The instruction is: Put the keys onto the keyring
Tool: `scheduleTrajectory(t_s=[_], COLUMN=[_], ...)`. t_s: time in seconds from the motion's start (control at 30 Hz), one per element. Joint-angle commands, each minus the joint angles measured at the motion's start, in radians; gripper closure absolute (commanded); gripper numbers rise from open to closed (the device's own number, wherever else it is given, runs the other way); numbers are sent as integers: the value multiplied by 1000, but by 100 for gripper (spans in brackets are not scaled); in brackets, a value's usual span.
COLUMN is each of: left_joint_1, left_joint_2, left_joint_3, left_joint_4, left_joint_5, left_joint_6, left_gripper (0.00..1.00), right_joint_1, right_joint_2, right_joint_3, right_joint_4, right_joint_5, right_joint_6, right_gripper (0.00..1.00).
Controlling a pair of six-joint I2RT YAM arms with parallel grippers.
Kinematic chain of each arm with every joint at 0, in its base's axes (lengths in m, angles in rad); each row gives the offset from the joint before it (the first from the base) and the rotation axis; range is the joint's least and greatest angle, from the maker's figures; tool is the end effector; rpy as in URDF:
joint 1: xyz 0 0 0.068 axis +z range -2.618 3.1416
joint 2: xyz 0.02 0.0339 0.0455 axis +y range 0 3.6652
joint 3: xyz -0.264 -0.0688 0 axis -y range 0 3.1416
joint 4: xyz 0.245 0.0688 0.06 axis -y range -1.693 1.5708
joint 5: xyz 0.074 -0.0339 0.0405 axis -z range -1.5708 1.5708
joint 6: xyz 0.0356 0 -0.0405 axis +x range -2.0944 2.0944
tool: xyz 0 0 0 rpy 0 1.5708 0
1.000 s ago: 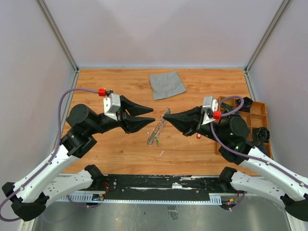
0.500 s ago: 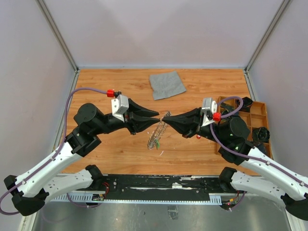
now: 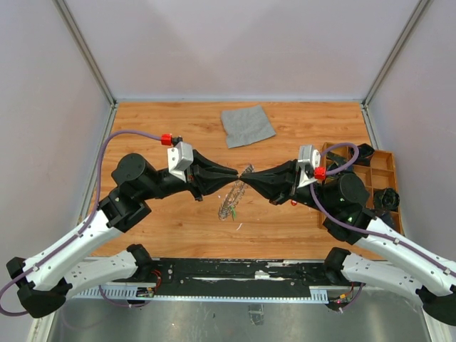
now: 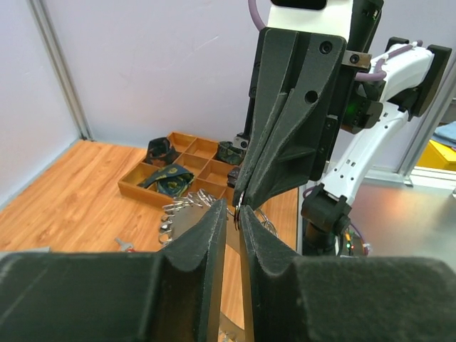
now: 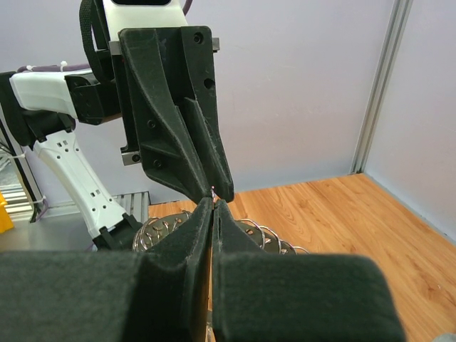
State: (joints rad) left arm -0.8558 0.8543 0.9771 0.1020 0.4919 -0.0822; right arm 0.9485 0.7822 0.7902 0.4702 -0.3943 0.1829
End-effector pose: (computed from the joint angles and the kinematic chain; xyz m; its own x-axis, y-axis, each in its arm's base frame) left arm 0.1087 -0.1508 0.4256 0.0662 -0.1867 -0.9802 0.9762 0.2156 0.0249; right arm 0.0892 0.1478 0.4107 0.0912 0.4152 -0.9052 -0.9820 0.1887 -0.0124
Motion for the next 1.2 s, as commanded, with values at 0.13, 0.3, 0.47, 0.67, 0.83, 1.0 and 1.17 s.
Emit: scheduleTrajectory(t_s=[0.13,0.3,0.47,0.67,0.83,1.0,1.17], left_joint_1=[-17,-19,-19,-19,-19,-19,-19], left_joint_2=[23,23,16,-4,-4,12,45], left_joint_3=[20,25,31,46,64,93,147], left_joint_4=[5,-13,-28,-83,-127,-181,-289], left_joint_5=[18,7,4,-19,8,47,47], left_joint_6=[13,25,34,83,121,164,240], left_gripper=[84,99,100,100,99,99,99], right_joint_1=[21,22,22,22,22,22,22], right_joint_2=[-3,-10,-18,-78,-76,-16,25], right_joint_3=[52,50,63,156,265,336,368], right_joint_4=[52,49,-3,-314,-616,-796,-857], right_joint_5=[-23,-23,-20,29,39,-10,-38], right_joint_6=[-14,-17,-40,-161,-249,-312,-354], right_gripper=[99,99,94,69,67,67,67])
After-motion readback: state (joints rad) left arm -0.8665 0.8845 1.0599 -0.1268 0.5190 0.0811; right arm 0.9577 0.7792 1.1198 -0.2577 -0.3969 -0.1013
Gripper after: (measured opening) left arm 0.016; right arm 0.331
